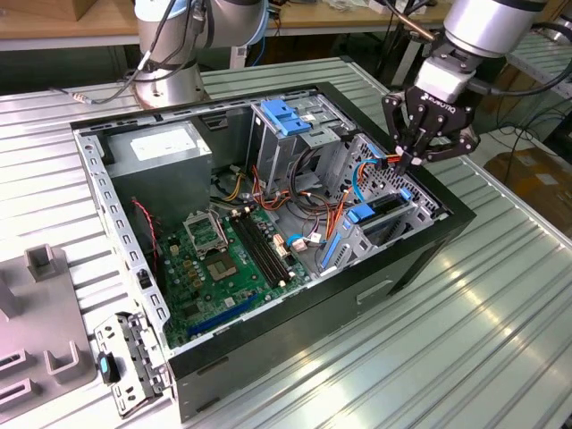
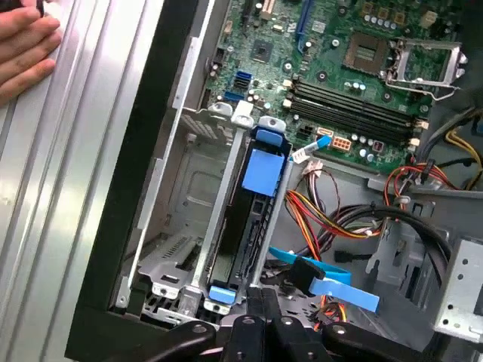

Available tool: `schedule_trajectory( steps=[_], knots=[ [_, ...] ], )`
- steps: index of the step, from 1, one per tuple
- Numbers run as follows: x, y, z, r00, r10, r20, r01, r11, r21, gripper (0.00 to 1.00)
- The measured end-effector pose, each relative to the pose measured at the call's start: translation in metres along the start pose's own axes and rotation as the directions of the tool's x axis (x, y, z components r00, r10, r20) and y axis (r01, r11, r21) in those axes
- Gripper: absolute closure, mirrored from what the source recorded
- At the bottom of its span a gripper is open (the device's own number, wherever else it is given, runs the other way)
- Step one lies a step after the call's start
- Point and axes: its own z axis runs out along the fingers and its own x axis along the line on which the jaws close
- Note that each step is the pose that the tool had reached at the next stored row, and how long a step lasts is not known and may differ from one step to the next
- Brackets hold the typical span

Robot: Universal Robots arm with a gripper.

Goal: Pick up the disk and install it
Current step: 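Insert the first disk wire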

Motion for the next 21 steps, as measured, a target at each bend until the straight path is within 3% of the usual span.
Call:
schedule_trajectory(
  steps=[1, 4, 8, 13, 16, 17, 18, 21],
  knots=[
    [0.0, 0.0, 0.0, 0.9982, -0.06, 0.0002, 0.06, 0.9982, 0.0011, 0.89],
    [0.0003, -0.0014, 0.0, 0.9943, -0.107, 0.0003, 0.107, 0.9943, 0.002, 0.89],
    [0.0001, -0.0051, 0.0, 0.9927, -0.12, 0.0003, 0.12, 0.9927, 0.0023, 0.89],
    [-0.0035, -0.0146, 0.0, 0.9922, -0.125, 0.002, 0.125, 0.9922, -0.0012, 0.89],
    [-0.0049, -0.0188, -0.0008, 0.9917, -0.128, 0.0038, 0.128, 0.9917, -0.0057, 0.89],
    [-0.0048, -0.0193, -0.0014, 0.9914, -0.131, 0.005, 0.131, 0.9914, -0.0074, 0.83],
    [-0.0048, -0.02, -0.0034, 0.9904, -0.138, 0.007, 0.138, 0.9904, -0.0115, 0.76],
    [-0.0041, -0.0222, -0.0055, 0.9869, -0.161, 0.0106, 0.161, 0.9867, -0.0183, 0.76]
  ],
)
